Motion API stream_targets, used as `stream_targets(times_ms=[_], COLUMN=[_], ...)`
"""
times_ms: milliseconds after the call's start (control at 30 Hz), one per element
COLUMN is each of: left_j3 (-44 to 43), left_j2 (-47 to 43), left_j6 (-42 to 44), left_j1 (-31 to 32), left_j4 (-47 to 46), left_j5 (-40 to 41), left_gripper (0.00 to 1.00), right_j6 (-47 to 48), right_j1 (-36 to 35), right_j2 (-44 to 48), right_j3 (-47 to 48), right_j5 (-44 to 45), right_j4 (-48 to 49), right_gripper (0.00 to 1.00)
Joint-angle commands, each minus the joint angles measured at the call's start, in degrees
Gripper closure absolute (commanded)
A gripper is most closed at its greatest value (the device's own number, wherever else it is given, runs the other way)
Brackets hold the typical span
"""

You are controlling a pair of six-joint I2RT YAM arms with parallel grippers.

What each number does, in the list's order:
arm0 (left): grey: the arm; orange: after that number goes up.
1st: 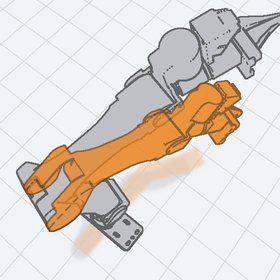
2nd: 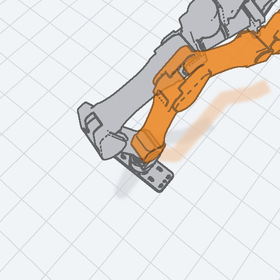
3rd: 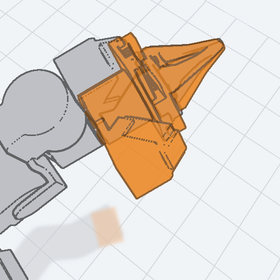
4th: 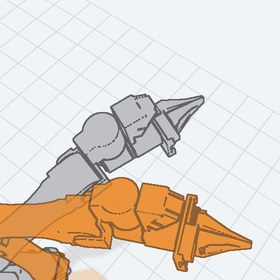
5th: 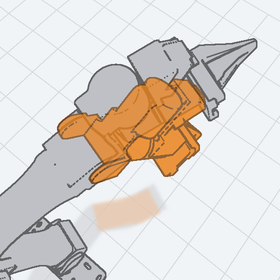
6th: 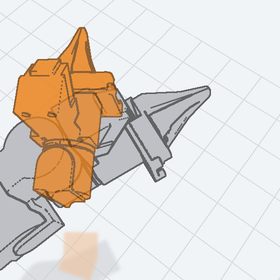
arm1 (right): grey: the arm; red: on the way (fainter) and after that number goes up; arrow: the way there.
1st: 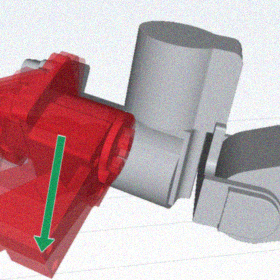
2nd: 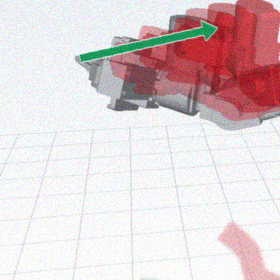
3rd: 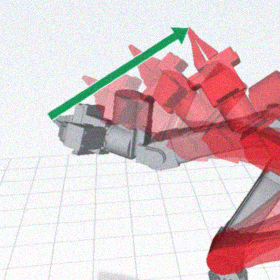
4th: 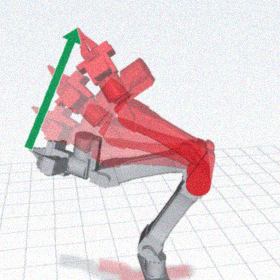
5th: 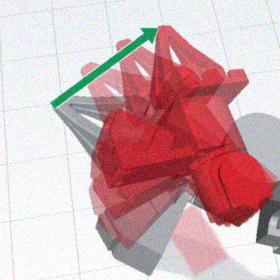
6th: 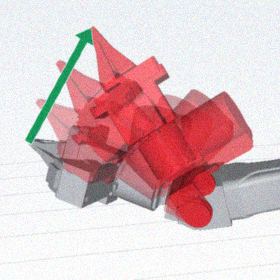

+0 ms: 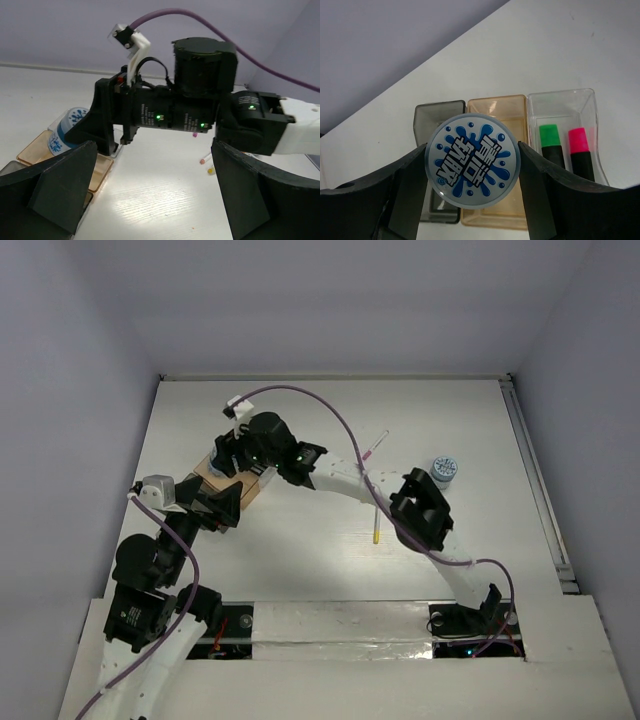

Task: Sort the stationery into containers
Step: Place the stationery in the storage box.

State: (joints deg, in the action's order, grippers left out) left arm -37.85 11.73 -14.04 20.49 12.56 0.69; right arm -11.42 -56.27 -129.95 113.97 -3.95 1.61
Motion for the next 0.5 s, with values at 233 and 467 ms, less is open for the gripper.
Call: stream_targets(times_ms=[233, 467], left_j3=[-0.39, -0.3], left_j2=[-1.18, -1.18], left_j6=[-0.02, 0.07], left_j1=[-0.28, -0.28], left_j4=[-2.01, -2.1], left_j5=[0.1, -0.16], left_gripper=[0.03, 0.03], right_j6=[2.19, 3.68], right_j1=[-1.21, -1.74], right_j2=[-11.55, -13.31], right_j3=[16.89, 16.98], right_j5=[-1.68, 1.48], right_j4=[2.26, 5.51], right_gripper=[0.7, 0.7])
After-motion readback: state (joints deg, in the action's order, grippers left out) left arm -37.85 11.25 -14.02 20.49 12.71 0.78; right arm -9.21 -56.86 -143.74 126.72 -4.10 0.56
